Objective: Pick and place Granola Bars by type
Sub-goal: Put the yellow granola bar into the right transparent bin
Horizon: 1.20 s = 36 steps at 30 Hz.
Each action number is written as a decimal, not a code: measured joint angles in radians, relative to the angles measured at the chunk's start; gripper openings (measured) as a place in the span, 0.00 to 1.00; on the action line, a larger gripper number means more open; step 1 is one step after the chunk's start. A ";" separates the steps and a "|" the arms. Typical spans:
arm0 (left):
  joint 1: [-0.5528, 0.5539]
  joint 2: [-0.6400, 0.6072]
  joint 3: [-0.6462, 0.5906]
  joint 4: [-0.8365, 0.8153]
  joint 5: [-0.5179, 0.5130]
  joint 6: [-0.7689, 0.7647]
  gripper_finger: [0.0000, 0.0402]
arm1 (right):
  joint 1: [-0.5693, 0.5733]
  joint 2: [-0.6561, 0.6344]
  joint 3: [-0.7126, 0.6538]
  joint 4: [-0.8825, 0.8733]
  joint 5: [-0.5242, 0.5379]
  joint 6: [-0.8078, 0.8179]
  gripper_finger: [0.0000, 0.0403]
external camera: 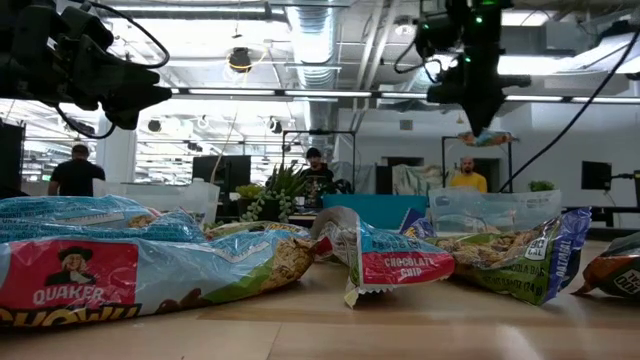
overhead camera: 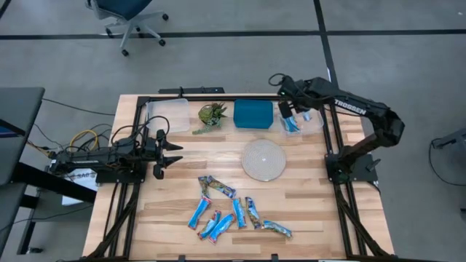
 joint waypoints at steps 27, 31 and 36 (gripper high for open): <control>0.000 0.000 0.000 0.000 0.000 0.000 0.43 | -0.140 -0.096 -0.388 0.309 -0.073 -0.061 0.06; 0.000 0.000 0.000 0.000 0.000 0.000 0.43 | -0.140 -0.096 -0.388 0.310 -0.073 -0.061 0.13; 0.000 0.000 0.000 0.000 0.000 0.000 0.43 | -0.140 -0.096 -0.388 0.311 -0.073 -0.061 0.24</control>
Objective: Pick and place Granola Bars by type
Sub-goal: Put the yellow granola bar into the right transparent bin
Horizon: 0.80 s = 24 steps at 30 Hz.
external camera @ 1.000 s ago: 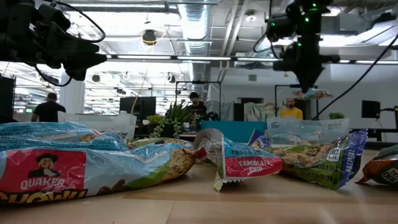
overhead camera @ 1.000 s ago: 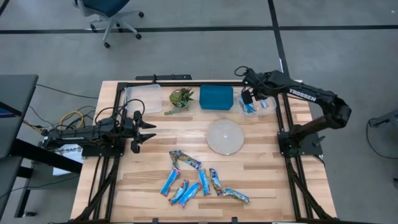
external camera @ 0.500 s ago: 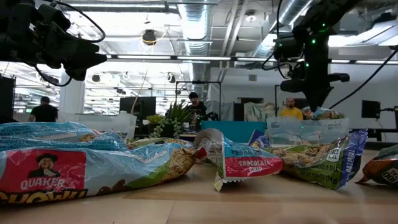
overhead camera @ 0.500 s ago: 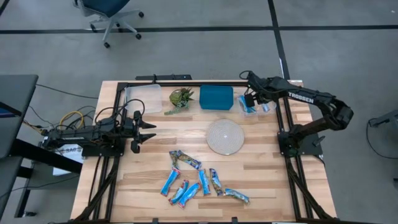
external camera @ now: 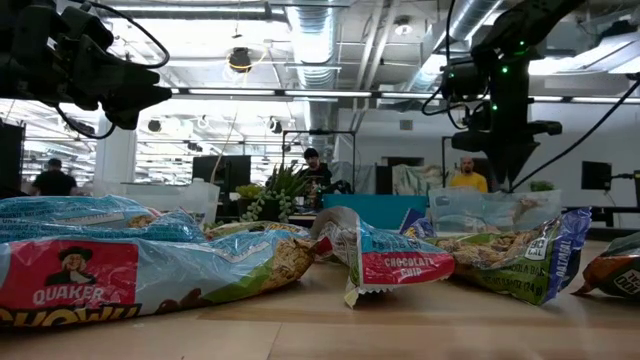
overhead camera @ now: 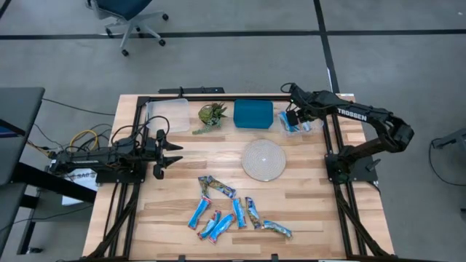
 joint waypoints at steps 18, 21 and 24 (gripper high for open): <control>0.000 0.000 0.000 0.000 0.000 0.000 0.43 | 0.286 -0.017 0.219 -0.036 -0.169 0.061 0.33; 0.000 0.000 0.000 0.000 0.000 0.000 0.43 | 0.383 -0.017 0.248 -0.035 -0.201 0.088 0.33; 0.000 0.000 0.000 0.000 0.000 0.000 0.43 | 0.482 -0.017 0.252 -0.036 -0.236 0.127 0.33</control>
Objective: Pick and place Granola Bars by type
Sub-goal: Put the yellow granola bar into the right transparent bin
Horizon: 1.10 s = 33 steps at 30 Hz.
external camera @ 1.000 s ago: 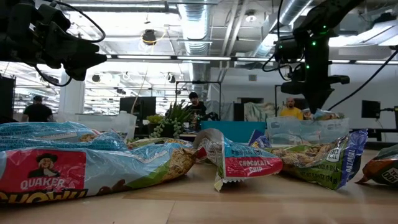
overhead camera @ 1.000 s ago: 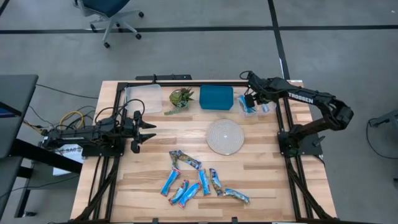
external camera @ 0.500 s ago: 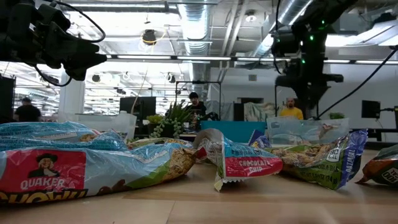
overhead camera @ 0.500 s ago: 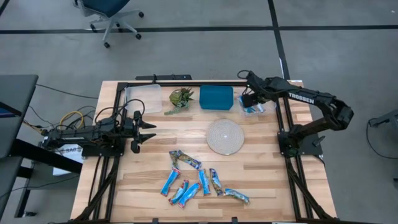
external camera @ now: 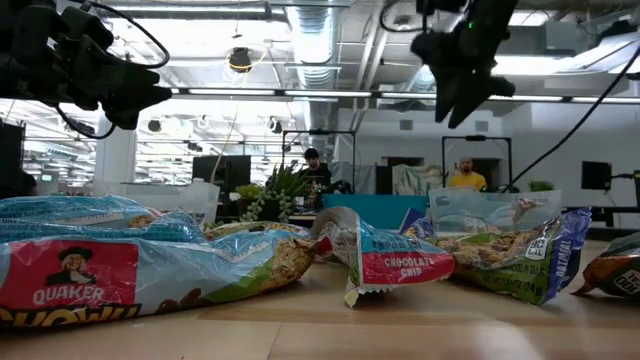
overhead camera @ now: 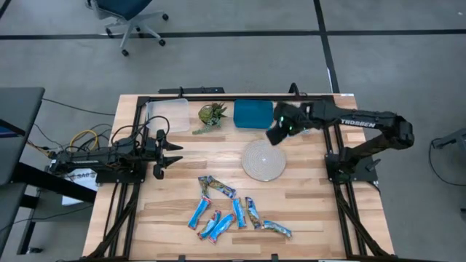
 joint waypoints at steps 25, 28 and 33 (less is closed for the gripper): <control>0.000 0.000 0.000 0.000 0.000 0.000 0.43 | 0.718 0.001 0.001 0.018 -0.210 0.065 0.35; 0.000 0.000 0.000 0.000 0.000 0.000 0.43 | 0.759 0.001 0.001 0.028 -0.213 0.092 0.35; 0.000 0.000 0.000 0.000 0.000 0.000 0.43 | 0.788 0.001 0.001 0.036 -0.201 0.110 0.36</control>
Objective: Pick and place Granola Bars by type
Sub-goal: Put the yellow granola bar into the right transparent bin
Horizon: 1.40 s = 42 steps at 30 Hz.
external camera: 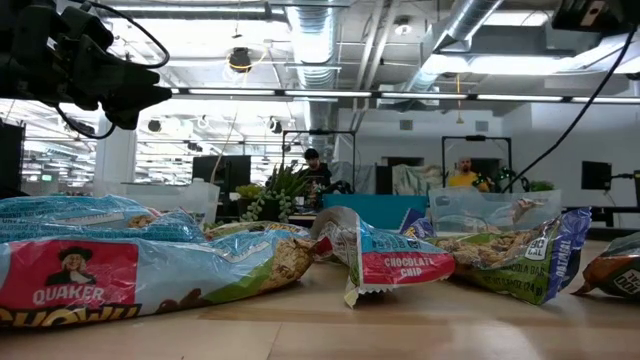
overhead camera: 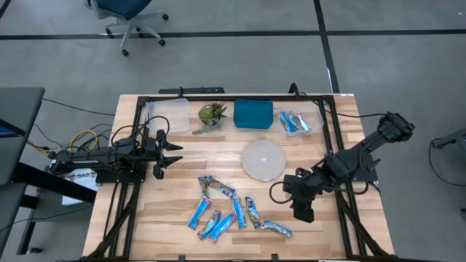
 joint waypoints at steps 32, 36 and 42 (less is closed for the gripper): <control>0.000 0.000 0.000 0.000 0.000 0.000 0.43 | 0.045 0.527 0.130 0.169 -0.027 0.105 0.46; 0.000 0.000 0.000 0.000 0.000 0.000 0.43 | 0.047 0.568 0.138 0.164 -0.027 0.105 0.46; 0.000 0.000 0.000 0.000 0.000 0.000 0.43 | 0.057 0.609 0.139 0.169 -0.031 0.112 0.47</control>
